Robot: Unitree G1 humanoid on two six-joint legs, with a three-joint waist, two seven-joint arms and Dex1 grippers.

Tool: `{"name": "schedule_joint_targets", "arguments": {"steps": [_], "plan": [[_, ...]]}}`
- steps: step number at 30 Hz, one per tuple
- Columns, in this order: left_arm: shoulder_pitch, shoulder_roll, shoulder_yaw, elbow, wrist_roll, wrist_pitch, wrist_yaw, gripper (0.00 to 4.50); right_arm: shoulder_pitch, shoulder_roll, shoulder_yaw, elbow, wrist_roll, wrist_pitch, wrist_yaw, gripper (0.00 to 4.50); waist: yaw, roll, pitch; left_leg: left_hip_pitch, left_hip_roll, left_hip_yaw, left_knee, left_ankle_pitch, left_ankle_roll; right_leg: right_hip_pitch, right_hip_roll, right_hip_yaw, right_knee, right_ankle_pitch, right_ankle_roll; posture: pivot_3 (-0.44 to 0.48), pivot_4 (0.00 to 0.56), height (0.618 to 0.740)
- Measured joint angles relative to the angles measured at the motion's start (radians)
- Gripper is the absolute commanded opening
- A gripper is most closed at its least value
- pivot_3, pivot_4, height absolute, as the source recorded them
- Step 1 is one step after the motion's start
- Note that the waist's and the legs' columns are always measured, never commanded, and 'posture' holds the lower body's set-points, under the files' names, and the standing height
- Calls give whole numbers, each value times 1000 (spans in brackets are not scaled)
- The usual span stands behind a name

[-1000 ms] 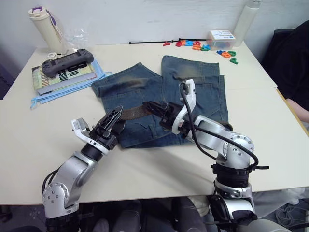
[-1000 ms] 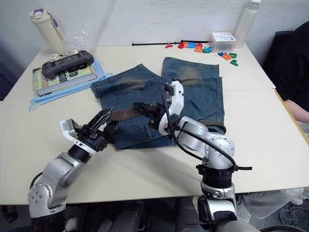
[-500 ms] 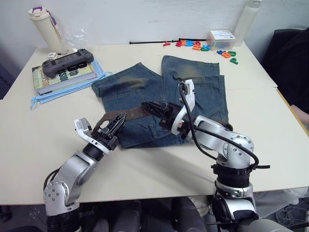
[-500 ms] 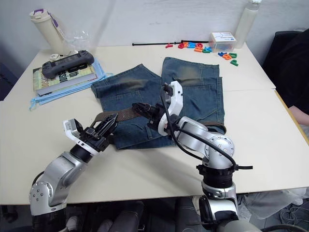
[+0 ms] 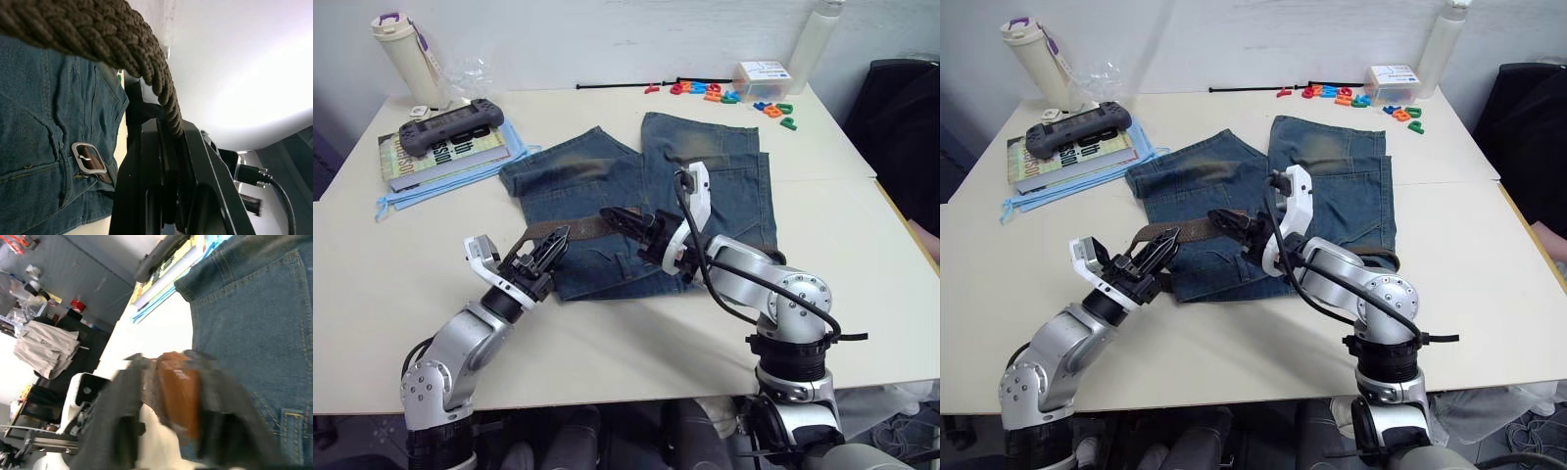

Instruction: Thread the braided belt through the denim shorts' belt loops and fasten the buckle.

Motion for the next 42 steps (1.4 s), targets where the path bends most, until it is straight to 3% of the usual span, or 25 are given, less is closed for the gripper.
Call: {"name": "schedule_joint_targets", "arguments": {"steps": [4, 8, 10, 16, 27, 42], "plan": [[-16, 5, 11, 8, 0, -14, 4, 0, 11, -90, -9, -35, -16, 2, 25, 4458, 3, 0, 0, -1, 0, 0, 0, 0, 0, 0, 0, -1, -1, 0, 0, 0, 150, 654], [-4, 44, 35, 21, 0, -10, 9, 0, 62, -262, -28, -82, -98, 12, 112, 4458, 7, 0, 0, -2, 0, -1, 0, 0, 0, 0, 0, -1, -3, 0, 1, 0, 150, 654], [21, 73, 40, 23, 0, 4, 17, 0, 87, -432, 23, -155, -220, 24, 242, 4458, 8, 1, 0, -3, 0, -1, -1, 0, 0, 0, 0, -1, -6, 1, 1, 0, 150, 654], [57, 117, 36, 29, 0, 34, 27, 0, 112, -616, 172, -286, -495, -58, 551, 4458, 10, 0, 0, -3, 1, -1, -2, 0, 0, 1, 0, -2, -9, 1, 2, 0, 150, 654], [51, 235, -20, 63, 30, 47, 80, 0, 127, -614, 206, -296, -699, -120, 703, 4458, 51, -1, 1, -5, 0, -1, -2, 2, -3, 2, -1, -2, -17, 3, 5, 0, 150, 654], [-90, 247, -149, 101, 154, 76, 114, 0, 153, -575, 144, -351, -728, -71, 712, 4458, 52, -1, 1, -6, 0, -1, -2, 2, -3, 2, -1, -2, -18, 4, 6, 0, 150, 654]]}}
